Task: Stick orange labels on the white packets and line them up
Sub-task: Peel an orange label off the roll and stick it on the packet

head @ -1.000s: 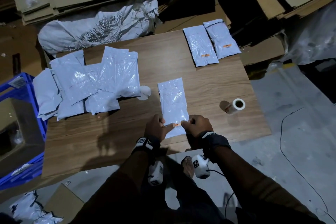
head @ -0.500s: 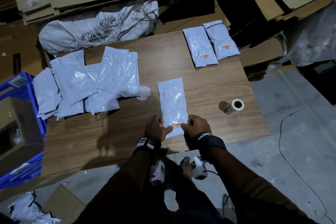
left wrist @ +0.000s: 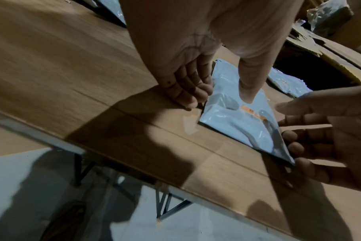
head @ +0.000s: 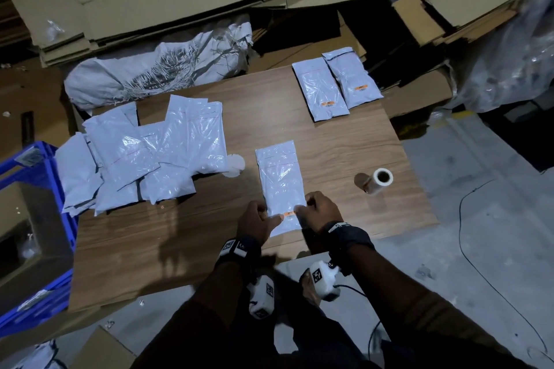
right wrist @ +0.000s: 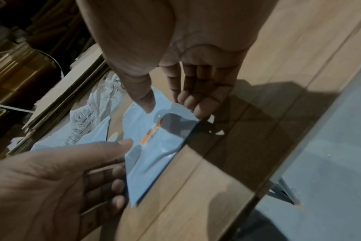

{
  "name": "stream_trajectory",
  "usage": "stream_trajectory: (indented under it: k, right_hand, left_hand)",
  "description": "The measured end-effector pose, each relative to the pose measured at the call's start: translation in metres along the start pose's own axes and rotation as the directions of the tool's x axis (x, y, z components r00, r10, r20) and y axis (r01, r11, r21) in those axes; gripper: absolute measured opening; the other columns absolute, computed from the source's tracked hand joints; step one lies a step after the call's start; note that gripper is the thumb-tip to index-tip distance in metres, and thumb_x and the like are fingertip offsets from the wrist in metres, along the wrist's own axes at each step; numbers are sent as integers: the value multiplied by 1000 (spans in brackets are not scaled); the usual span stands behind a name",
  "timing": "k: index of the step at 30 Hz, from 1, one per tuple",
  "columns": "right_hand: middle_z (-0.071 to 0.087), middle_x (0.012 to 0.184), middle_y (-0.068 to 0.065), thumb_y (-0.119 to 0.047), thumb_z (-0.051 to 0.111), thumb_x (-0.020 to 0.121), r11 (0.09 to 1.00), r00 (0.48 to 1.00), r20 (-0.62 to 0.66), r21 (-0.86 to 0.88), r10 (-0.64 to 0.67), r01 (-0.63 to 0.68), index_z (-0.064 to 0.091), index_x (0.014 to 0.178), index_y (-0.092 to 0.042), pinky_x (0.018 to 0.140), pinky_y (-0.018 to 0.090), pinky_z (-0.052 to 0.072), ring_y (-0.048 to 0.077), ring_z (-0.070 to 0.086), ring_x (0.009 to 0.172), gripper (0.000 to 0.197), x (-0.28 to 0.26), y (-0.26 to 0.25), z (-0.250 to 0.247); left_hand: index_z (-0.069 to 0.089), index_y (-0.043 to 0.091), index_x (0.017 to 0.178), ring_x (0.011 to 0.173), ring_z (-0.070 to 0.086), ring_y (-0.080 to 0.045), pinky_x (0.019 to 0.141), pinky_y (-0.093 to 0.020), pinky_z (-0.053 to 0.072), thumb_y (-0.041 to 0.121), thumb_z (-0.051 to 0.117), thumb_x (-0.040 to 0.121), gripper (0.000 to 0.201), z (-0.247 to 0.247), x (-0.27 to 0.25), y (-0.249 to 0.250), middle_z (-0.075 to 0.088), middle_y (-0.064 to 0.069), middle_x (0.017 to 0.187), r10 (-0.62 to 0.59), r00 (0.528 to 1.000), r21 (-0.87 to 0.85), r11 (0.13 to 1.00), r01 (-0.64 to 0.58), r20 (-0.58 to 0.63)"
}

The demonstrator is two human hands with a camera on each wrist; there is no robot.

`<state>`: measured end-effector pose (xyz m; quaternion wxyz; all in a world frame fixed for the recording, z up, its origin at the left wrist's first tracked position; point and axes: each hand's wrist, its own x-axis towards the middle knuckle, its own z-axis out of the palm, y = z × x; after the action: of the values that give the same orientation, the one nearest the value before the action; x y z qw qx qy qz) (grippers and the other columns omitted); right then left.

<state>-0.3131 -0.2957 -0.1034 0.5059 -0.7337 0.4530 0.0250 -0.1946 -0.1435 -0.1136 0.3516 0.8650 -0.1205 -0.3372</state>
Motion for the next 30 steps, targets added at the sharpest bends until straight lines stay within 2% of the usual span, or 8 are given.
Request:
stream_trajectory:
  k: [4,8,10,14,17,21,25,30]
  right_hand:
    - [67,92,11,-20,75,85,1000,1000,-9,-1,-21,21,61,92,-11,67,34,47,29,62,81,19,0,-13,-9]
    - [65,89,9,-15,73,84,999,999,14,-23,-42,42,57,91,-12,63,28,42,25,57,76,18,1,-27,-16]
    - [63,78,5,-14,71,85,999,999,11,36,-37,36,55,89,-13,53,23,45,21,56,64,17,-1,-35,-18]
    - [57,66,0,-18,74,76,981,995,-54,172,-82,91,55,81,-19,55,34,50,20,53,55,19,-7,-51,-16]
    - [59,70,2,-10,76,80,968,989,-94,216,-110,129,57,97,-12,52,30,51,18,56,54,26,-10,-67,-16]
    - [61,84,-1,-13,77,84,964,972,-132,158,-194,214,54,127,-28,67,28,48,15,63,74,51,-12,-89,-16]
    - [64,101,-1,-14,75,85,952,957,-130,134,-258,275,49,140,-41,70,35,57,23,67,74,66,-14,-100,-4]
    - [64,122,-1,-7,73,85,943,937,-162,73,-310,324,61,135,-28,76,25,54,19,69,86,56,-7,-105,17]
  left_hand:
    - [63,13,101,80,61,-14,64,-23,44,29,87,76,38,-13,3,7,66,0,91,-16,997,-28,999,18,82]
    - [63,13,84,88,70,-29,82,-47,56,46,86,57,49,-32,16,5,72,-9,85,27,981,-28,999,-22,194]
    - [60,16,76,78,68,-29,80,-52,56,51,86,52,50,-35,34,-5,69,-4,74,71,975,-61,996,-60,211]
    - [48,19,66,51,49,-6,57,-30,40,44,86,50,48,-62,29,25,52,12,50,171,969,-155,977,-143,180]
    - [49,17,85,65,60,-13,57,-30,49,35,84,48,54,-82,21,45,62,-2,70,193,974,-239,958,-160,122]
    - [50,25,119,94,71,-29,73,-54,62,32,86,60,69,-108,21,51,68,-14,106,310,941,-264,926,-268,133]
    - [49,33,141,116,63,-14,87,-36,59,28,84,70,79,-125,30,44,66,-3,124,415,899,-215,899,-382,141]
    - [55,26,140,129,56,-18,87,-18,54,9,85,78,70,-133,43,31,57,0,141,400,902,-201,909,-366,164]
